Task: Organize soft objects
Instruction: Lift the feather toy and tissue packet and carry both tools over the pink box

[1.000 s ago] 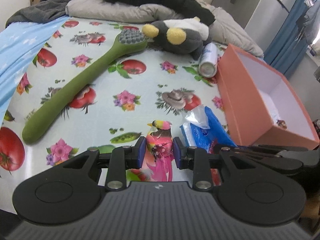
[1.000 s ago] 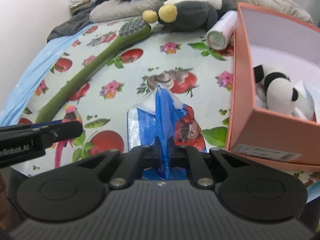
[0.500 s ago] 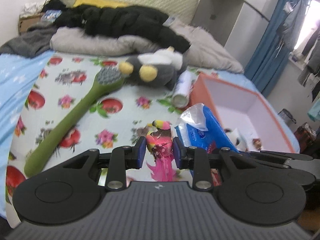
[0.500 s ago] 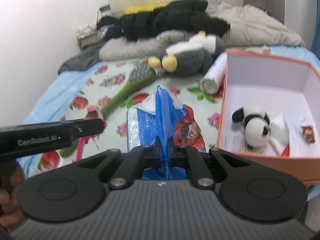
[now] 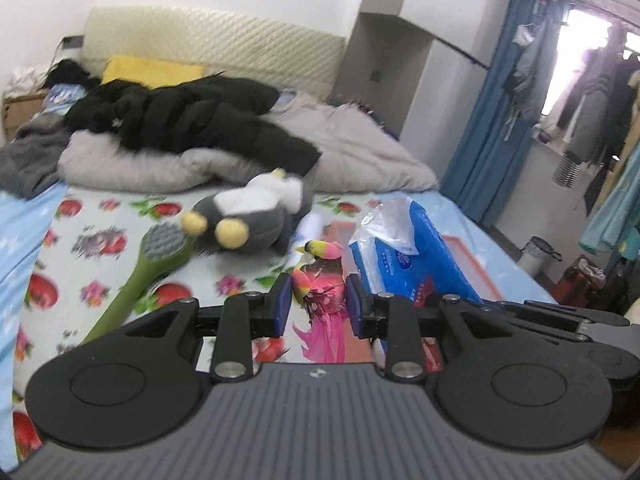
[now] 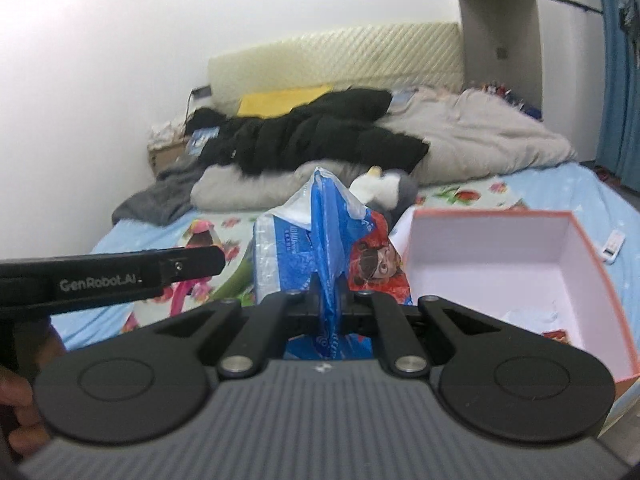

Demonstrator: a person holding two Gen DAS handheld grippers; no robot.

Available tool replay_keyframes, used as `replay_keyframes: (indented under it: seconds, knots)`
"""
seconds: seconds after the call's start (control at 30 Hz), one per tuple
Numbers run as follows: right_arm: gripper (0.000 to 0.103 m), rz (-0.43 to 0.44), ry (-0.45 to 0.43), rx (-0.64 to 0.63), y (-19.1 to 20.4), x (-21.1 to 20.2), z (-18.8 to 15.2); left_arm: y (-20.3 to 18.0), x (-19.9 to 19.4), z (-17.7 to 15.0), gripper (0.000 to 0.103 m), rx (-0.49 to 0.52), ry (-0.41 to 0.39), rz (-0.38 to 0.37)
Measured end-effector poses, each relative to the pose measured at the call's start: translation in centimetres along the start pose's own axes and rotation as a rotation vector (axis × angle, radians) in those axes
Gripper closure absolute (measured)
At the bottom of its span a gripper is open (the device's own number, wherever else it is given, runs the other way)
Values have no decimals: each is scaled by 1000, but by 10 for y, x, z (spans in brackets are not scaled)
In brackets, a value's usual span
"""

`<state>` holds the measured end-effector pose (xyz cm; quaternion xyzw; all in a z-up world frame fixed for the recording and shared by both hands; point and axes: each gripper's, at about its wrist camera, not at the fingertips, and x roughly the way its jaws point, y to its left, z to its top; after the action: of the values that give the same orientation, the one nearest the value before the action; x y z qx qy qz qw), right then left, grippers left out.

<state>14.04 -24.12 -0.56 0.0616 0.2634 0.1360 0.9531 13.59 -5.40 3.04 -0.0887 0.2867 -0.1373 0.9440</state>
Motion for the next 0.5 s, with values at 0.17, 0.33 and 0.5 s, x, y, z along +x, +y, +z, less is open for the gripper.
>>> replay_keyframes:
  seconds: [0.17, 0.33, 0.5]
  knots:
    - [95, -38, -43, 17, -20, -9, 10, -29, 12, 14, 69, 30, -7, -53]
    - [95, -90, -74, 29, -44, -10, 15, -52, 38, 19, 69, 39, 10, -81]
    - [95, -135, -59, 70, -78, 0, 17, -71, 77, 20, 69, 51, 63, -97]
